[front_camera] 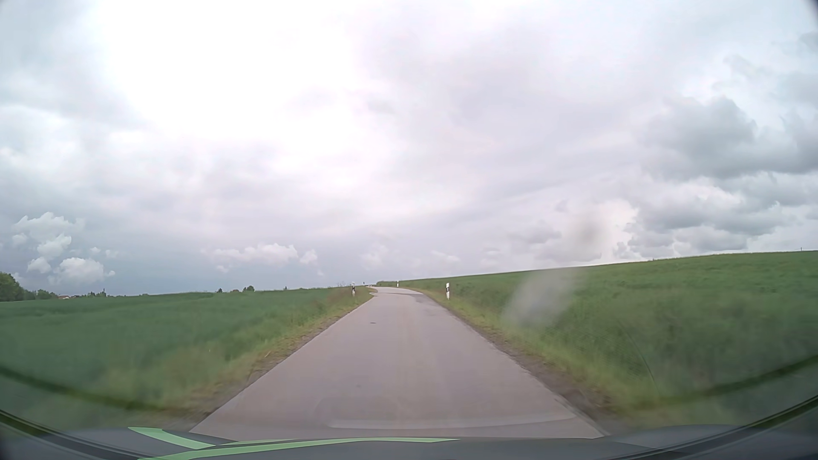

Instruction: Follow the waypoints while adhering to traffic rules and regulations

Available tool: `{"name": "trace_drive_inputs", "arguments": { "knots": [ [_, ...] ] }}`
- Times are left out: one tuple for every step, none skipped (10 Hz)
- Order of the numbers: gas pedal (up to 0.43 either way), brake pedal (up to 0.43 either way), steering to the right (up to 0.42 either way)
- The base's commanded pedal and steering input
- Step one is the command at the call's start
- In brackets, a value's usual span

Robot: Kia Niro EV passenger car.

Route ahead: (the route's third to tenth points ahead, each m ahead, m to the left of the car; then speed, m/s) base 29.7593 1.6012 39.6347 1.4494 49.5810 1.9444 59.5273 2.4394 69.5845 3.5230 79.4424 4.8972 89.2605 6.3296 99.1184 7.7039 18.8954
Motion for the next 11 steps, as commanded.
{"name": "trace_drive_inputs", "arguments": {
  "knots": [
    [0.248, 0.0, -0.001],
    [0.248, 0.0, -0.003],
    [0.248, 0.0, -0.005],
    [0.248, 0.0, -0.006],
    [0.248, 0.0, -0.006],
    [0.248, 0.0, -0.006],
    [0.248, 0.0, -0.006],
    [0.248, 0.0, -0.006],
    [0.248, 0.0, -0.006],
    [0.248, 0.0, -0.006],
    [0.248, 0.0, -0.006]
  ]
}}
